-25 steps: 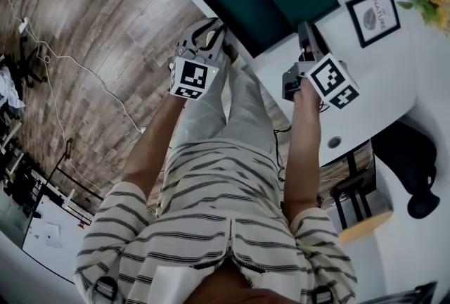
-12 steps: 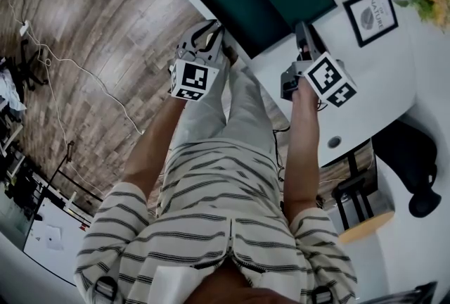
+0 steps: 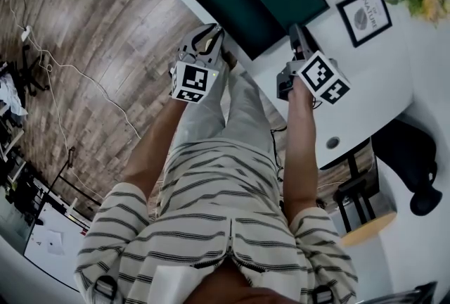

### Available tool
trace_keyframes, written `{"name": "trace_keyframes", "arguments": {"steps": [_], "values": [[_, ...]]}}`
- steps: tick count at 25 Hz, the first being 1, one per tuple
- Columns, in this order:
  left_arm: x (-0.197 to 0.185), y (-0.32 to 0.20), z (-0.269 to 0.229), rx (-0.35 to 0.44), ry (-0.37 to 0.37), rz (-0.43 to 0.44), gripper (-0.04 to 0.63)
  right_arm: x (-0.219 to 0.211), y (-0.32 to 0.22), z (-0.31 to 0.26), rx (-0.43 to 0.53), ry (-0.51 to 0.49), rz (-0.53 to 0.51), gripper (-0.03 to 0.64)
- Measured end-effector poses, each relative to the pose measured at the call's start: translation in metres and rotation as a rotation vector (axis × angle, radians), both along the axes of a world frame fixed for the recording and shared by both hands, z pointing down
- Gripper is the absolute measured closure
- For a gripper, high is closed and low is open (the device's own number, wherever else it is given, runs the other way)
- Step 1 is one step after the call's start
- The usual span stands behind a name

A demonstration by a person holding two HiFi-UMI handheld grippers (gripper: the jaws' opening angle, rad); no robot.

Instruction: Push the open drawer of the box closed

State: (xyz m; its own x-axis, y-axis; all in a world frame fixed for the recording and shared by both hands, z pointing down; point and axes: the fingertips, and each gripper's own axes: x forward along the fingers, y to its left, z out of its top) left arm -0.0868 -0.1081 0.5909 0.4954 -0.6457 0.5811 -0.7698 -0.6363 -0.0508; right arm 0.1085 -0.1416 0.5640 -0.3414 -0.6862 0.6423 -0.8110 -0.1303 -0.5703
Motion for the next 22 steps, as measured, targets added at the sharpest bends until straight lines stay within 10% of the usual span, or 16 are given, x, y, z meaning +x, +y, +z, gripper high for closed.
{"name": "trace_keyframes", "arguments": {"steps": [22], "values": [[0.0076, -0.0094, 0.0023, -0.016, -0.014, 0.015, 0.525, -0.0006, 0.0002, 0.0006, -0.010, -0.001, -0.011, 0.489]]}}
